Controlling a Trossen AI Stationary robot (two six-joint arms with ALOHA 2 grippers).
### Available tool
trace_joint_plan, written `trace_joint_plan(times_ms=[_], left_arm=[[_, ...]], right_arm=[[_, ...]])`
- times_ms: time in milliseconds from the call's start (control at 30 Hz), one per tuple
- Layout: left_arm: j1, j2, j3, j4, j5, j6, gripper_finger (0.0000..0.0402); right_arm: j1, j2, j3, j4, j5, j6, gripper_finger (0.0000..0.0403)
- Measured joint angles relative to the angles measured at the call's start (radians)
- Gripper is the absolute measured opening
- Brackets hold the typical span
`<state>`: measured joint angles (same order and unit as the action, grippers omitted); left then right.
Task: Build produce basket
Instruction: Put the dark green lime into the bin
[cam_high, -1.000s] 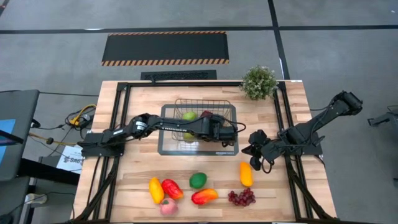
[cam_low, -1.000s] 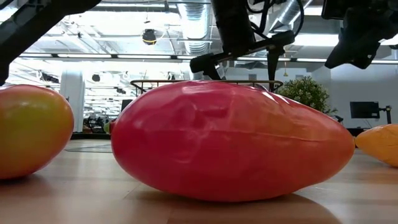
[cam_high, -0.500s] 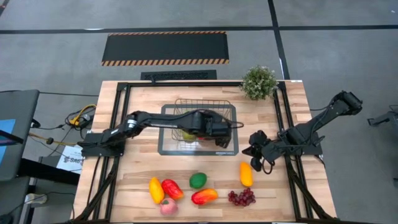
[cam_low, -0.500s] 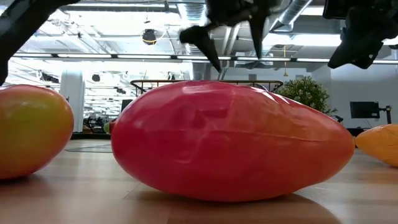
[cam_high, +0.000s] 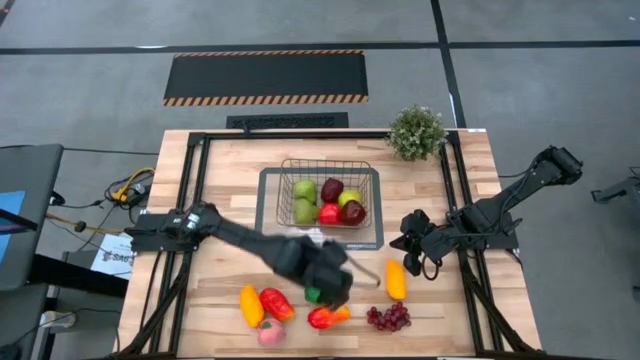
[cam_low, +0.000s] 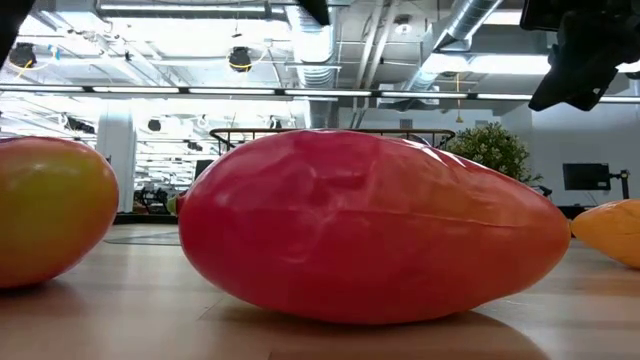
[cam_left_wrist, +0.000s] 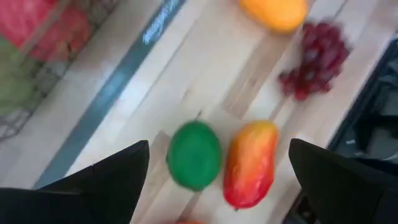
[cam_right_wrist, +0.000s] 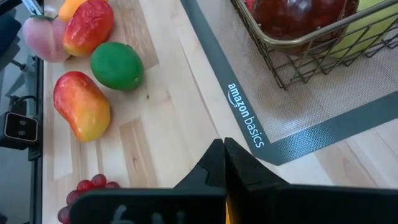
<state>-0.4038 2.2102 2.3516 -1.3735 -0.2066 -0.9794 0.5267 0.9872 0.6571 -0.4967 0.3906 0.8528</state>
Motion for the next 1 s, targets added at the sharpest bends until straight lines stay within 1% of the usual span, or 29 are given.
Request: trace_joint_plan(times_ms=[100, 200, 333, 467, 667, 800, 1000], left_arm=[[-0.057, 0.040, -0.001, 0.007, -0.038, -0.001, 0.0371], [-0.089, 0.085, 0.000, 0.000, -0.043, 0.027, 0.0371], [-0.090, 0.155, -0.001, 0.020, -0.016, 0.054, 0.0371], [-0.084, 0.197, -0.001, 0.023, -0.024, 0.054, 0.0371], [-0.065, 0.203, 0.000, -0.008, -0.052, 0.070, 0.0371], [-0.057, 0.203, 0.000, -0.091, -0.049, 0.029, 0.0371], [-0.044, 0.203, 0.000, -0.029, -0.039, 0.043, 0.0383]], right_arm=[[0.006, 0.000, 0.000, -0.001, -0.001, -0.013, 0.0007], [0.010, 0.000, 0.000, -0.001, -0.001, -0.019, 0.0007], [0.010, 0.000, 0.000, -0.002, -0.001, -0.023, 0.0007], [0.010, 0.000, 0.000, -0.004, -0.001, -0.023, 0.0007], [0.010, 0.000, 0.000, -0.004, -0.001, -0.023, 0.0007], [0.010, 0.000, 0.000, -0.005, -0.001, -0.023, 0.0007], [0.010, 0.000, 0.000, -0.005, 0.000, -0.023, 0.0007]])
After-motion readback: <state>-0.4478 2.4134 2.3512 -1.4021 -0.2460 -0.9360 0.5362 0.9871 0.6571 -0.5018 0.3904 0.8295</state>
